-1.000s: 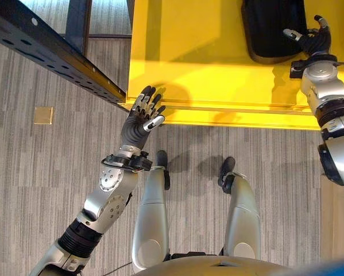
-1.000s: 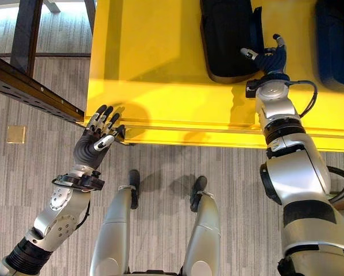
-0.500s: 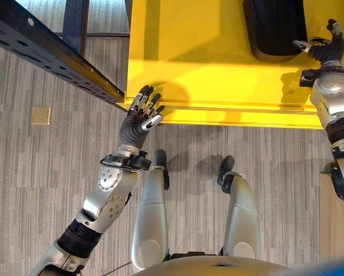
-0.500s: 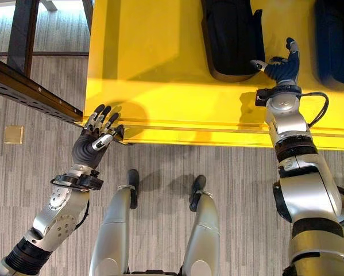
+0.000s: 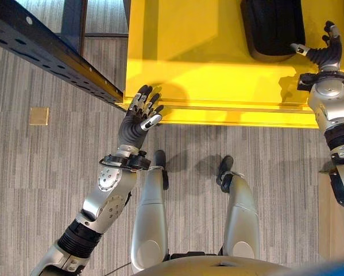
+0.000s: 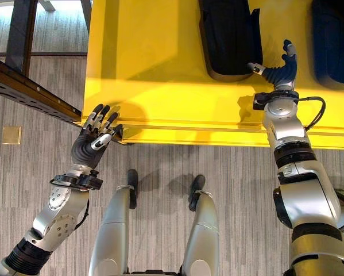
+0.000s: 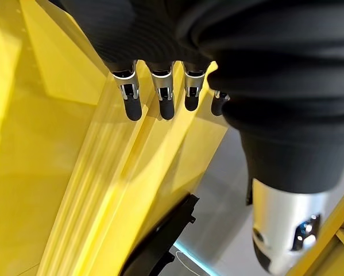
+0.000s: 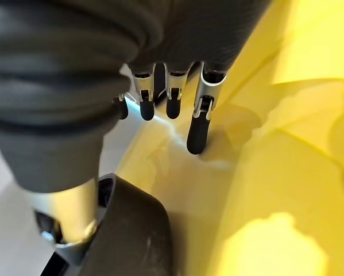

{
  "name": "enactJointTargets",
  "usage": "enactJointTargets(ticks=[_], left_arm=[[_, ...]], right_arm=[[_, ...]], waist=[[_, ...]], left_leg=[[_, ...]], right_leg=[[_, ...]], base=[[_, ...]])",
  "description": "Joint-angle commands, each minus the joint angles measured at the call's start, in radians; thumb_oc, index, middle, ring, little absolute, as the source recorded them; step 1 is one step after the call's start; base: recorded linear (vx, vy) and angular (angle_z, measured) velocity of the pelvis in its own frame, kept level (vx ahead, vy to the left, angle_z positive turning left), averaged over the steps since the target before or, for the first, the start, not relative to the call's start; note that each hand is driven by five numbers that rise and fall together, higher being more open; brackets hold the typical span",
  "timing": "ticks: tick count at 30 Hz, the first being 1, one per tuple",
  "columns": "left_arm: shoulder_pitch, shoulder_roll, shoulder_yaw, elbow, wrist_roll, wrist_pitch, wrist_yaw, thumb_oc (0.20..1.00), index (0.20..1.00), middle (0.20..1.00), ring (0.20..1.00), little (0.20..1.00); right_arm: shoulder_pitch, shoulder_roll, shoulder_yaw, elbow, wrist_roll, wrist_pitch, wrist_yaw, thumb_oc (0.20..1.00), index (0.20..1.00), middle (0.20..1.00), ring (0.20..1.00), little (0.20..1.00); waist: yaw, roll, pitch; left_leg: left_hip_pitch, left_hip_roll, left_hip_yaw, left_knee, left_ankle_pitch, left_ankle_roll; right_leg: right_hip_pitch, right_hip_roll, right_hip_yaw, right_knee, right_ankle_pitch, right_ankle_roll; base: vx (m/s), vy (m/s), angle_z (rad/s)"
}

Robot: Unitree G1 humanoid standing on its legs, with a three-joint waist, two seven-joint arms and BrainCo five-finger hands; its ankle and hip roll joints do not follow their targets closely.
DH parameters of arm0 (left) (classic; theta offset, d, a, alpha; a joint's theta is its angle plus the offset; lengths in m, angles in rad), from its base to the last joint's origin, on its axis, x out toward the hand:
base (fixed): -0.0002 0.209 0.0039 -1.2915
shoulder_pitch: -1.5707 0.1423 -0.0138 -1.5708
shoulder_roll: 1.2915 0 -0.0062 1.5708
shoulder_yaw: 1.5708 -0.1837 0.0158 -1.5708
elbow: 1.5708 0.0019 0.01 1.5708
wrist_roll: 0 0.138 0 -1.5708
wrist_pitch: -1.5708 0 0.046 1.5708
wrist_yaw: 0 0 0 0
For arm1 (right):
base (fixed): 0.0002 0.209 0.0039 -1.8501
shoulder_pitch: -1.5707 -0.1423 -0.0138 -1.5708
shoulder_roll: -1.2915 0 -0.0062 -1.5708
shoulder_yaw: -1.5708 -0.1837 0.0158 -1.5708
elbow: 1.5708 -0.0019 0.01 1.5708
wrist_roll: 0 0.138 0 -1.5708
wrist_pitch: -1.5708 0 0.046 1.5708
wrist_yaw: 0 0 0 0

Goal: Move parts from the plastic box to the shelf.

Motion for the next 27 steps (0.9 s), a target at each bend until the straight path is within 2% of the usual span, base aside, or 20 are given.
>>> enactJointTargets(ticks=[1,2,3,6,7,8,13,27], left_arm=[[-0.218,-0.095,0.117,-0.222,0.041,-0.163,-0.052,1.000,1.000,1.000,1.000,1.000],[-0.220,-0.094,0.118,-0.223,0.044,-0.161,-0.054,1.000,1.000,1.000,1.000,1.000],[-0.219,-0.094,0.118,-0.222,0.044,-0.161,-0.054,1.000,1.000,1.000,1.000,1.000],[-0.217,-0.095,0.124,-0.221,0.047,-0.160,-0.053,1.000,1.000,1.000,1.000,1.000],[-0.219,-0.096,0.126,-0.221,0.046,-0.160,-0.052,1.000,1.000,1.000,1.000,1.000],[-0.217,-0.097,0.125,-0.220,0.046,-0.160,-0.051,1.000,1.000,1.000,1.000,1.000],[-0.213,-0.103,0.136,-0.219,0.050,-0.157,-0.044,1.000,1.000,1.000,1.000,1.000],[-0.204,-0.106,0.154,-0.220,0.057,-0.158,-0.044,1.000,1.000,1.000,1.000,1.000]], right_arm=[[0.024,-0.001,0.018,-0.028,-0.005,-0.013,0.004,1.000,1.000,1.000,1.000,1.000],[0.038,-0.001,0.016,-0.058,-0.005,-0.014,0.013,1.000,1.000,1.000,1.000,1.000],[0.039,-0.001,0.016,-0.058,-0.005,-0.014,0.013,1.000,1.000,1.000,1.000,1.000],[0.060,-0.001,0.014,-0.108,-0.016,-0.015,0.019,1.000,1.000,1.000,1.000,1.000],[0.069,-0.001,0.012,-0.135,-0.021,-0.018,0.022,1.000,1.000,1.000,1.000,1.000],[0.076,0.002,0.011,-0.142,-0.024,-0.019,0.025,1.000,1.000,1.000,1.000,1.000],[0.112,0.017,0.000,-0.235,-0.050,-0.021,0.035,1.000,1.000,1.000,1.000,1.000],[0.158,0.031,-0.025,-0.332,-0.096,-0.023,0.046,1.000,1.000,1.000,1.000,1.000]], waist=[[-0.027,0.050,-0.037],[-0.029,0.046,-0.032],[-0.028,0.048,-0.037],[-0.028,0.047,-0.037],[-0.029,0.045,-0.032],[-0.027,0.047,-0.036],[-0.025,0.046,-0.033],[-0.025,0.043,-0.039]], left_leg=[[0.091,0.107,-0.088,0.010,-0.125,-0.092],[0.078,0.103,-0.088,0.009,-0.100,-0.086],[0.090,0.107,-0.090,0.012,-0.126,-0.091],[0.087,0.106,-0.091,0.016,-0.127,-0.090],[0.076,0.103,-0.088,0.012,-0.101,-0.085],[0.089,0.107,-0.090,0.017,-0.130,-0.090],[0.086,0.108,-0.094,0.018,-0.130,-0.089],[0.073,0.108,-0.098,0.033,-0.137,-0.086]], right_leg=[[0.048,-0.025,0.056,0.038,-0.057,0.053],[0.039,-0.027,0.055,0.029,-0.031,0.046],[0.047,-0.025,0.056,0.039,-0.057,0.053],[0.046,-0.025,0.055,0.041,-0.058,0.054],[0.036,-0.028,0.054,0.032,-0.033,0.047],[0.045,-0.026,0.055,0.046,-0.063,0.054],[0.044,-0.024,0.055,0.053,-0.070,0.052],[0.035,-0.024,0.058,0.064,-0.073,0.052]], base=[[0.00,0.000,0.00],[0.10,-0.011,-0.03],[0.00,0.000,0.00],[0.01,-0.004,-0.01],[0.00,0.000,0.00],[0.00,0.000,0.00],[0.02,-0.004,-0.01],[0.00,0.000,0.00]])
